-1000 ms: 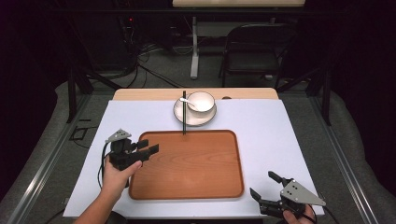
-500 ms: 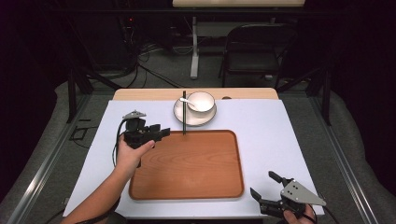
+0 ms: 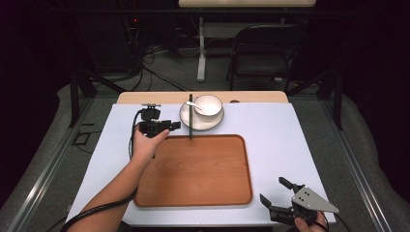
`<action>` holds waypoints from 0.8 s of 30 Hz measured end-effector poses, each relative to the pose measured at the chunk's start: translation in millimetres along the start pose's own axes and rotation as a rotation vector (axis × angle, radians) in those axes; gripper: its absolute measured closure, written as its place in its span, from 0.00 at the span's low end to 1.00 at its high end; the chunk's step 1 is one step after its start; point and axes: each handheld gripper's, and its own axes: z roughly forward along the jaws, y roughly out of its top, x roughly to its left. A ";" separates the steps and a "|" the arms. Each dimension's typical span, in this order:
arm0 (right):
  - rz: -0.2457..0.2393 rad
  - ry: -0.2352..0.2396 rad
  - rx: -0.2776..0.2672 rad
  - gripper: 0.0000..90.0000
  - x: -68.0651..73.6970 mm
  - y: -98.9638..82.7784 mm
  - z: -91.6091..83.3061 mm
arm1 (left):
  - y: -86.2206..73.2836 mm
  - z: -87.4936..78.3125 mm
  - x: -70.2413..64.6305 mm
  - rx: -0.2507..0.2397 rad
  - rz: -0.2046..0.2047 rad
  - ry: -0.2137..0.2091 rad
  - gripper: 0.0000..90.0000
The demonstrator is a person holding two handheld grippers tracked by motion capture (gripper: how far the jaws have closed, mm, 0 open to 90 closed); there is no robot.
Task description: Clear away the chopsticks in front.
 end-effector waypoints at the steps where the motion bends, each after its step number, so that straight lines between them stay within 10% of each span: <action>1: 0.001 0.000 0.000 0.16 -0.1 0.0 -0.1 | 4.4 3.7 1.4 0.004 -0.017 0.012 0.57; 24: 0.008 0.001 -0.004 0.16 -1.6 -0.4 -0.9 | 20.6 56.5 -3.9 0.128 -0.105 0.144 0.63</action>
